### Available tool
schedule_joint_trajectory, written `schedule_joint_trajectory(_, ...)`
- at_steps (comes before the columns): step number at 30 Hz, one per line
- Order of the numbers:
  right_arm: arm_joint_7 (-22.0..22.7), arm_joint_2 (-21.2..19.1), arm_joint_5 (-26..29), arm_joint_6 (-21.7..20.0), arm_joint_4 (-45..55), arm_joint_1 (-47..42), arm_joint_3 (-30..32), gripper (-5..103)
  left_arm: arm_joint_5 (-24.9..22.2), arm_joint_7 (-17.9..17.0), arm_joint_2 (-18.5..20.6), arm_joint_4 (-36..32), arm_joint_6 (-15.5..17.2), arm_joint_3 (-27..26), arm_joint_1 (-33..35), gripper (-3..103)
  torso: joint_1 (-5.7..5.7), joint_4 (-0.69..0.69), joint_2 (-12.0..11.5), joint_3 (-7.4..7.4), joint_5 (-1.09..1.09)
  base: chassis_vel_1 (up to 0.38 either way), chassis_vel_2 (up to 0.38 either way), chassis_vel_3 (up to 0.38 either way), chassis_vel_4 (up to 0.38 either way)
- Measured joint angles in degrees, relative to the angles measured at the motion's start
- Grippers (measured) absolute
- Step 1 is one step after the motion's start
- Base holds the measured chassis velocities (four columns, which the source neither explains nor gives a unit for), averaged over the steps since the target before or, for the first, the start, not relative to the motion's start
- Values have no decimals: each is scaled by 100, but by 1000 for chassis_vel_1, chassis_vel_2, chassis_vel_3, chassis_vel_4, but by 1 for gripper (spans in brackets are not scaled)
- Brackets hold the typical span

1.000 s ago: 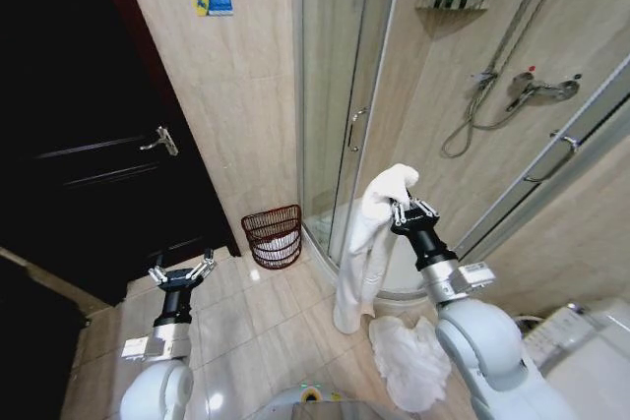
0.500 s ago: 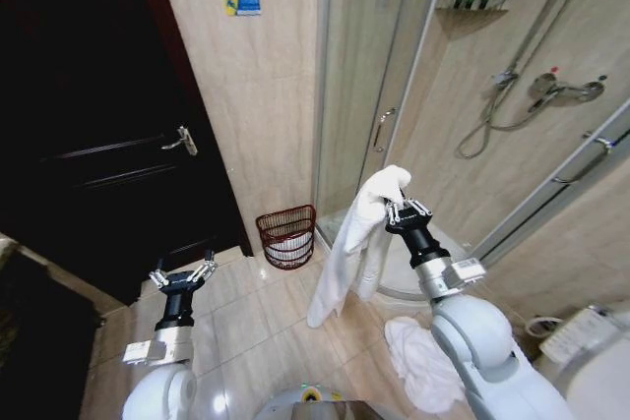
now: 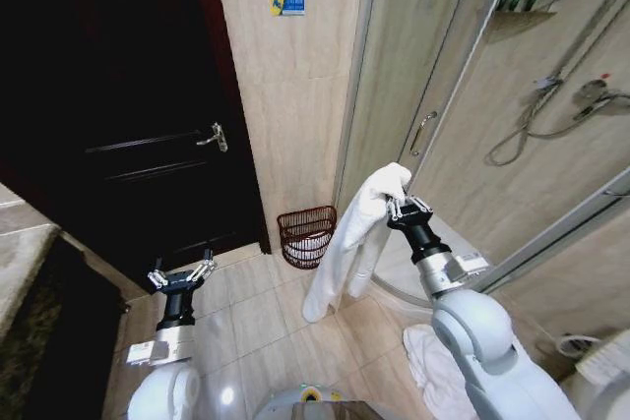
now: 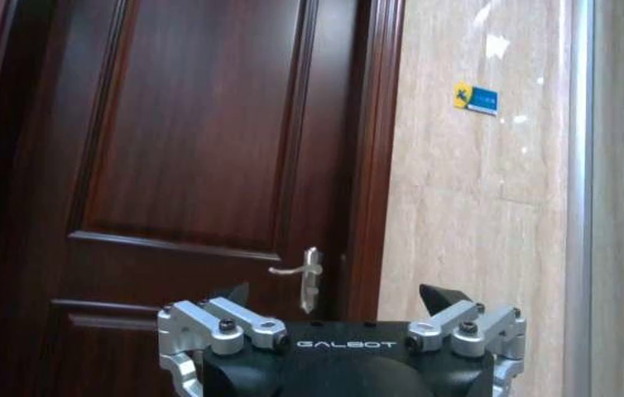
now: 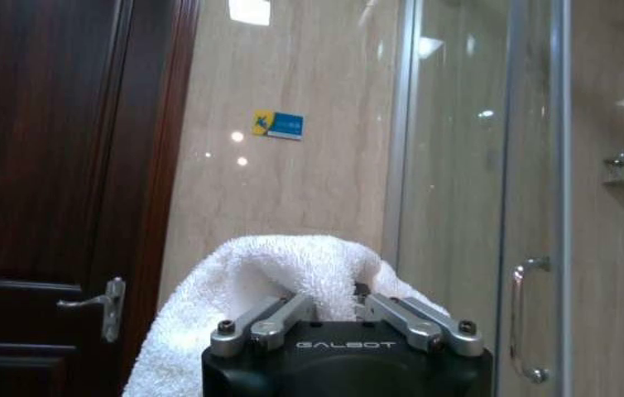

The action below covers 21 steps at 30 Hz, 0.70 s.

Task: Discard the used towel into the hamper.

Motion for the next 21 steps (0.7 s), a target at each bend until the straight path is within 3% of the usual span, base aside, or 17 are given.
schedule_joint_trajectory(21,-9,10,-87,81,-80,52,-25,9,-34,-22,24,149,-56,-22,13,100,1,0,0,0,-1,-14,21,25,-13)
